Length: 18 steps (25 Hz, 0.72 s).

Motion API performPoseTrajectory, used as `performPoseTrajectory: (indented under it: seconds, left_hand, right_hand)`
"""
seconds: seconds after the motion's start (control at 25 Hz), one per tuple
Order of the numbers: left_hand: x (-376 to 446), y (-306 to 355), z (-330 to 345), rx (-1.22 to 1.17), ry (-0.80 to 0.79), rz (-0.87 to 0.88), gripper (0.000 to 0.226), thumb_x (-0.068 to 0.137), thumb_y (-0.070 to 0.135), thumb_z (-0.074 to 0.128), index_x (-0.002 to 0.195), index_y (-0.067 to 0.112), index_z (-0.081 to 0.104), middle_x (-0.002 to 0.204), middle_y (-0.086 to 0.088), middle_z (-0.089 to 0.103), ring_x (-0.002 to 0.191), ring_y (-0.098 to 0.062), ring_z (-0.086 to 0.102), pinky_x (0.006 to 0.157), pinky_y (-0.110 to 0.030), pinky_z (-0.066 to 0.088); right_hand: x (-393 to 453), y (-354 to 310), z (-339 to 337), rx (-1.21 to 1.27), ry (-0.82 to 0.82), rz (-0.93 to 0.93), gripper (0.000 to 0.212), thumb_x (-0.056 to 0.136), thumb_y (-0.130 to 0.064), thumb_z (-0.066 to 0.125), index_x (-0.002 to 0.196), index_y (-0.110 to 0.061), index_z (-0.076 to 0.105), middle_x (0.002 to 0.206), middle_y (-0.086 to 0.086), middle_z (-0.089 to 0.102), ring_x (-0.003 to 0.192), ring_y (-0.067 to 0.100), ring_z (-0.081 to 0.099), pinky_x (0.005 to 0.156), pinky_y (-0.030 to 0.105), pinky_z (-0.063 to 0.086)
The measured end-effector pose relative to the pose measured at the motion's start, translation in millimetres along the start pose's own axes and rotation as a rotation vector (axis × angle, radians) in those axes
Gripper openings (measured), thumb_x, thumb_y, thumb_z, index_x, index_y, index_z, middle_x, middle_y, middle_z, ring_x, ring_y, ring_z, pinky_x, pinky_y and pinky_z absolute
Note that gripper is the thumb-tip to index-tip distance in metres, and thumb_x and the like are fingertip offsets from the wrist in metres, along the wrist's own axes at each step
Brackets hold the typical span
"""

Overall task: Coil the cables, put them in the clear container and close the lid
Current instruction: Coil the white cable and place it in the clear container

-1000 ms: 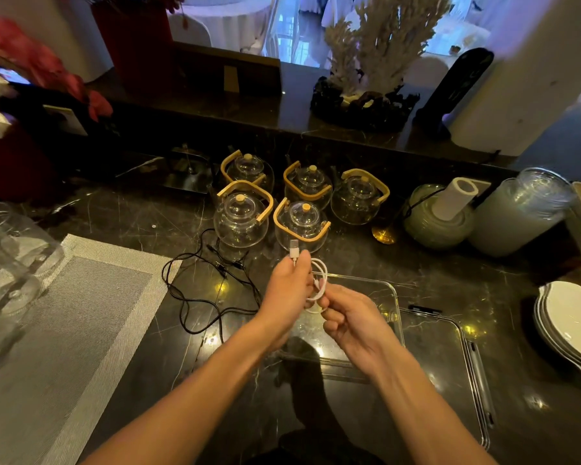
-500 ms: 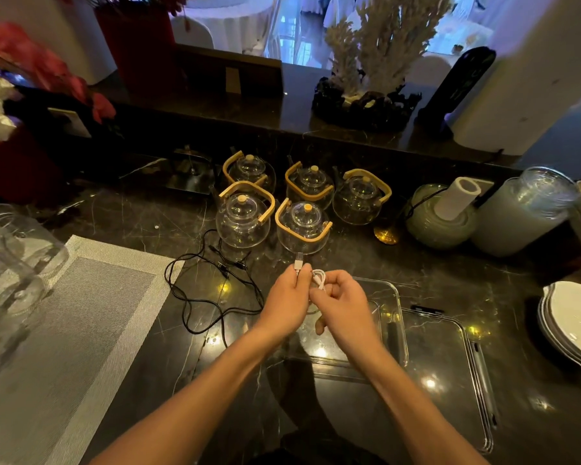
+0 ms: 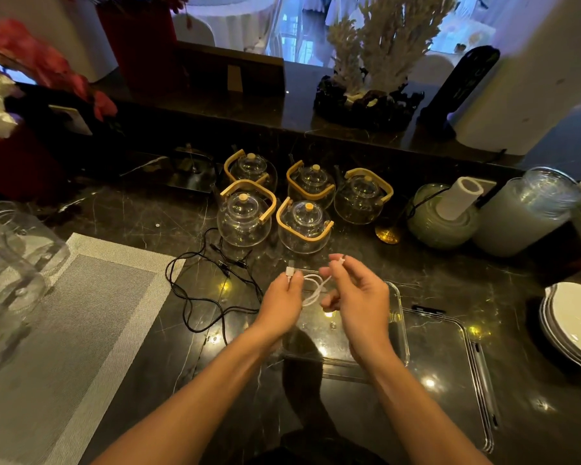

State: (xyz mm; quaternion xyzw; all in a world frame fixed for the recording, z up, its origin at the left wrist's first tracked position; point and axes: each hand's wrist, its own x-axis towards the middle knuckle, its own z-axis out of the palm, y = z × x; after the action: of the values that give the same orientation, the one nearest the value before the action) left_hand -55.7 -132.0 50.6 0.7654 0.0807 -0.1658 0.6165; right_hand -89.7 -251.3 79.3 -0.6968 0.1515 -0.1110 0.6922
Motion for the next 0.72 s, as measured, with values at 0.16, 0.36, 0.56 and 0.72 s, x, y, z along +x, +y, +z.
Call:
performPoseTrajectory:
  seconds: [0.16, 0.36, 0.56, 0.72]
  left_hand:
    - [-3.2, 5.3, -4.7, -0.188, -0.078, 0.043, 0.032, 0.106, 0.038, 0.04, 0.086, 0.018, 0.053, 0.065, 0.009, 0.046, 0.066, -0.012, 0.044, 0.07, -0.036, 0.038]
    - [-4.4, 15.0, -4.7, -0.028, -0.149, 0.211, 0.037, 0.105, 0.042, 0.042, 0.092, 0.01, 0.054, 0.077, 0.0, 0.056, 0.074, -0.015, 0.054, 0.072, -0.034, 0.045]
    - [0.8, 12.1, -6.5, -0.049, -0.137, 0.041, 0.037, 0.106, 0.04, 0.041, 0.097, 0.011, 0.062, 0.079, -0.006, 0.064, 0.072, -0.014, 0.056, 0.065, -0.03, 0.045]
    - [4.1, 3.5, -5.5, -0.003, -0.179, 0.005, 0.036, 0.106, 0.039, 0.04, 0.107, 0.012, 0.064, 0.085, -0.008, 0.064, 0.074, -0.015, 0.055, 0.063, -0.027, 0.042]
  right_hand:
    - [5.7, -1.4, -10.7, 0.255, 0.012, 0.256, 0.013, 0.102, -0.017, 0.06, 0.102, -0.012, 0.071, 0.072, 0.006, 0.062, 0.048, 0.01, 0.048, 0.046, 0.026, 0.048]
    - [23.1, 8.0, -23.9, 0.27, -0.277, 0.653, 0.018, 0.097, -0.015, 0.065, 0.102, 0.0, 0.073, 0.068, 0.0, 0.051, 0.046, 0.004, 0.035, 0.039, 0.015, 0.035]
    - [16.0, 3.3, -21.3, 0.357, -0.43, 0.562, 0.021, 0.096, -0.011, 0.056, 0.106, 0.004, 0.067, 0.072, 0.003, 0.05, 0.053, 0.009, 0.035, 0.044, 0.022, 0.036]
    - [6.9, 12.2, -12.0, -0.042, -0.388, 0.302, 0.013, 0.098, -0.002, 0.053, 0.102, 0.0, 0.064, 0.075, 0.005, 0.059, 0.052, 0.011, 0.051, 0.047, 0.032, 0.049]
